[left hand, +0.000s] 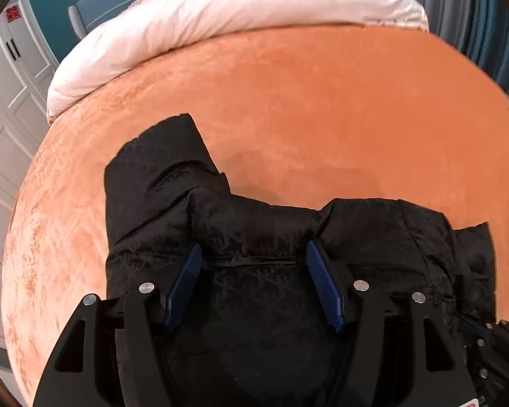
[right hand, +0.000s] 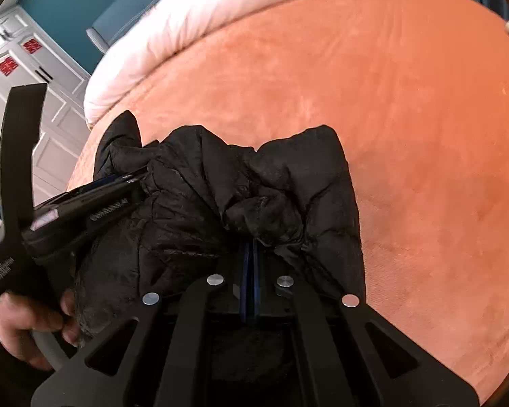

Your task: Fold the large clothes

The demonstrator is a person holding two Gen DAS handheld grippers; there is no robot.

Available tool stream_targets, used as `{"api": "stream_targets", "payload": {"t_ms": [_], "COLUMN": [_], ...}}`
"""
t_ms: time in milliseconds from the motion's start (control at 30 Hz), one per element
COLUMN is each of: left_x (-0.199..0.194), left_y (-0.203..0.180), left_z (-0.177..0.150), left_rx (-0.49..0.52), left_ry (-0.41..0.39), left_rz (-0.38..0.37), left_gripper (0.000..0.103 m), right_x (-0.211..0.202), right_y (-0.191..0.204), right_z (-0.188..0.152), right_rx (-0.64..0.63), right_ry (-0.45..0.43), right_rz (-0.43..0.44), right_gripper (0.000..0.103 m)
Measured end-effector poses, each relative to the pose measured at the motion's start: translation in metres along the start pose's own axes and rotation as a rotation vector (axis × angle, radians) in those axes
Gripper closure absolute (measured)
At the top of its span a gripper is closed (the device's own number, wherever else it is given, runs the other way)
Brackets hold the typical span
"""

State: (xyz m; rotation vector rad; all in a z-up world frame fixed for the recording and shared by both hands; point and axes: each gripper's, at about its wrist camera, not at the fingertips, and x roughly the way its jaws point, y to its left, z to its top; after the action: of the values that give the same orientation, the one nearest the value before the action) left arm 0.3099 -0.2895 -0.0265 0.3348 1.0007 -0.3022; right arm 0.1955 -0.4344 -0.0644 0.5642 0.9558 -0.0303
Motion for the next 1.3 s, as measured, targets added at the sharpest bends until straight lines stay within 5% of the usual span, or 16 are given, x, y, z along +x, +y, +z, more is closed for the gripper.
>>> {"api": "stream_targets", "payload": {"t_ms": [100, 133, 167, 233, 333, 633, 1000, 1100, 1300], "left_x": [-0.041, -0.057, -0.074, -0.11, -0.141, -0.129, -0.096, -0.087, -0.077], "left_y": [0.019, 0.026, 0.034, 0.052, 0.08, 0.102, 0.095, 0.087, 0.08], "left_z": [-0.01, -0.016, -0.023, -0.047, -0.092, -0.173, -0.152, -0.146, -0.137], "left_rx": [-0.072, -0.093, -0.109, -0.139, -0.193, -0.365, -0.474, -0.49, -0.498], "left_ry": [-0.034, -0.042, -0.05, -0.071, -0.052, 0.109, 0.111, 0.104, 0.108], "left_rz": [-0.035, -0.063, -0.092, -0.134, -0.18, -0.251, -0.386, -0.397, -0.394], "left_gripper": [0.038, 0.038, 0.037, 0.023, 0.019, 0.019, 0.014, 0.005, 0.005], "right_x": [-0.027, -0.042, -0.062, -0.093, -0.124, -0.1, -0.048, -0.039, -0.031], "right_y": [0.01, 0.013, 0.017, 0.018, 0.011, -0.038, -0.056, -0.065, -0.073], "right_z": [-0.001, -0.005, -0.01, -0.022, -0.044, -0.093, -0.087, -0.089, -0.09], "right_rx": [-0.034, -0.04, -0.045, -0.054, -0.05, 0.164, 0.322, 0.364, 0.366], "right_ry": [-0.025, -0.048, -0.084, -0.138, -0.139, 0.033, 0.092, 0.091, 0.088], "right_rz": [-0.053, -0.05, -0.033, -0.014, -0.007, 0.105, 0.287, 0.335, 0.367], "right_gripper": [0.098, 0.084, 0.058, 0.031, 0.02, 0.016, 0.005, 0.005, 0.005]}}
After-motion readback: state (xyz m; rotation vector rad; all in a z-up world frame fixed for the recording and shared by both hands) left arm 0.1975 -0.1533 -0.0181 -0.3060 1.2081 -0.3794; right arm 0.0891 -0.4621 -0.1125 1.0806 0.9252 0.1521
